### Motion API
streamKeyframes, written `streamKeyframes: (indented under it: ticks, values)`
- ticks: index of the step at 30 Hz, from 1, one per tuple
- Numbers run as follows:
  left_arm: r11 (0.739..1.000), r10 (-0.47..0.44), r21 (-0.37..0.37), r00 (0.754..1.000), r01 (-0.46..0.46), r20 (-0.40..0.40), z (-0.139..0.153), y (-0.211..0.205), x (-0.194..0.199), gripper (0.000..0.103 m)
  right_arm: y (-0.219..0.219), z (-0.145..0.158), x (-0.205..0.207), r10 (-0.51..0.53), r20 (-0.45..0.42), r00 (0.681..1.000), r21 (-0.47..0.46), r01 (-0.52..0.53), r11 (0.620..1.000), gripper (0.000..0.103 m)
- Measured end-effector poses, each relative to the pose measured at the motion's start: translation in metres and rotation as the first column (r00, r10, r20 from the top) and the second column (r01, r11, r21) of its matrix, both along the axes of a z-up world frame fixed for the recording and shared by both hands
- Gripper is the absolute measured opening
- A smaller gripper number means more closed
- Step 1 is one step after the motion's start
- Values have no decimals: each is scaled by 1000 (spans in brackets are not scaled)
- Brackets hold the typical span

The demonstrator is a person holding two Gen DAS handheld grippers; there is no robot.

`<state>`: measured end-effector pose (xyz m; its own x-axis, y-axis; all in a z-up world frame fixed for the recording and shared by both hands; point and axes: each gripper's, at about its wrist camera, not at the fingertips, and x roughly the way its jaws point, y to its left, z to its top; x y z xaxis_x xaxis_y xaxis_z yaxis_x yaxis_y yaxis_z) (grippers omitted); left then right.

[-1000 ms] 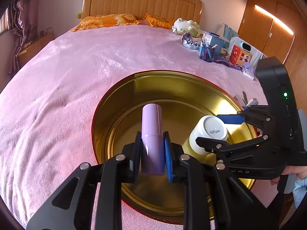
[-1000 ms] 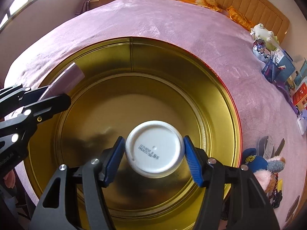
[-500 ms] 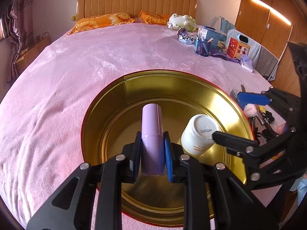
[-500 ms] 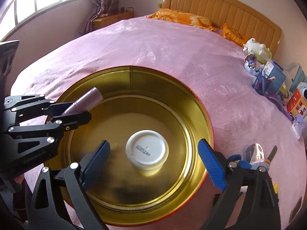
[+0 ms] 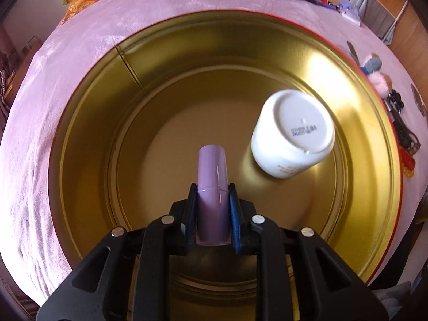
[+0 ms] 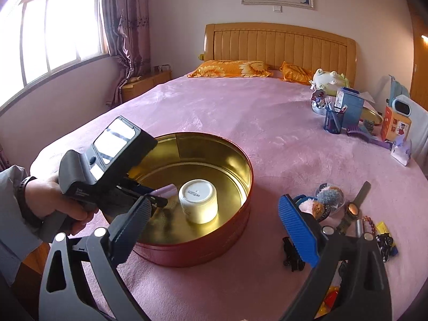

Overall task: Organize jewelry
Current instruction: 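Open the right tool to drop the mug in the tin while the left tool releases the tube, then move the left tool to the blue-and-orange plush keychain and grasp it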

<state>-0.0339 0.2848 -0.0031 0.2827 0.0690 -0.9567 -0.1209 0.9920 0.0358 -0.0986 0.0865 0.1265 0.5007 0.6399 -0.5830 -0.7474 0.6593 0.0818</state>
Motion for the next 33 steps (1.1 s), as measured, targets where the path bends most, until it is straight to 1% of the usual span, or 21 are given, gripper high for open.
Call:
streamKeyframes:
  ticks: [3,7,8,9,10,11,12,13,16,18,19,21,23,24,25,26,28,30,33]
  values:
    - [998,-22,51,998,25,-57,-4,-5,4,23,-7,3,-3,4,-11,1000,37,-3,999,97]
    - [997,-31,72,996,38,-89,-6,-7,6,23,-15,4,-7,11,-12,1000,55,-11,998,97]
    - [997,-26,77,996,33,-86,-6,-9,8,25,-17,4,-8,13,-13,1000,54,-13,998,97]
    - [997,-21,77,996,27,-83,-3,-9,11,37,-18,4,-7,13,-12,1000,52,-12,999,97]
    - [997,-14,78,997,20,-75,0,-9,12,44,-19,4,-7,11,-10,1000,50,-11,999,97]
    - [996,-8,89,998,13,-60,4,-8,13,55,-20,4,-7,9,-10,1000,50,-9,999,97]
    - [995,-7,101,999,11,-46,7,-9,13,57,-22,4,-6,7,-10,1000,51,-7,999,97]
    - [994,-6,110,999,11,-38,10,-9,14,57,-23,4,-6,5,-11,1000,54,-4,999,97]
    - [995,-1,103,1000,3,-15,18,-8,15,58,-24,3,-6,-3,-17,1000,60,4,998,97]
    - [994,7,106,1000,-8,13,25,-8,10,62,-25,4,-8,-7,-16,1000,63,8,998,97]
    - [994,13,105,999,-16,36,29,-8,7,62,-26,4,-7,-8,-16,1000,67,9,998,97]
    - [996,19,82,995,-27,99,41,-10,-2,64,-30,4,-4,-10,-24,1000,78,12,997,97]
    - [998,21,60,981,-33,191,58,-13,-10,67,-37,1,0,-35,-30,999,73,37,997,97]
    - [998,17,53,971,-31,237,64,-22,-7,69,-42,0,4,-57,-34,998,67,59,996,97]
    - [999,10,42,960,-22,281,72,-24,-12,70,-49,-2,9,-90,-42,995,62,93,994,97]
    - [1000,-7,28,945,-2,326,81,-31,-15,74,-57,-5,15,-127,-60,990,57,131,990,97]
    - [998,-62,3,918,66,391,98,-50,-18,75,-79,-14,30,-215,-103,971,29,219,975,97]
    - [990,-126,-1,898,140,422,109,-75,-15,77,-103,-23,45,-308,-125,943,-20,308,951,97]
    - [970,-224,3,881,244,417,115,-116,-7,80,-146,-33,62,-407,-149,901,-60,403,913,97]
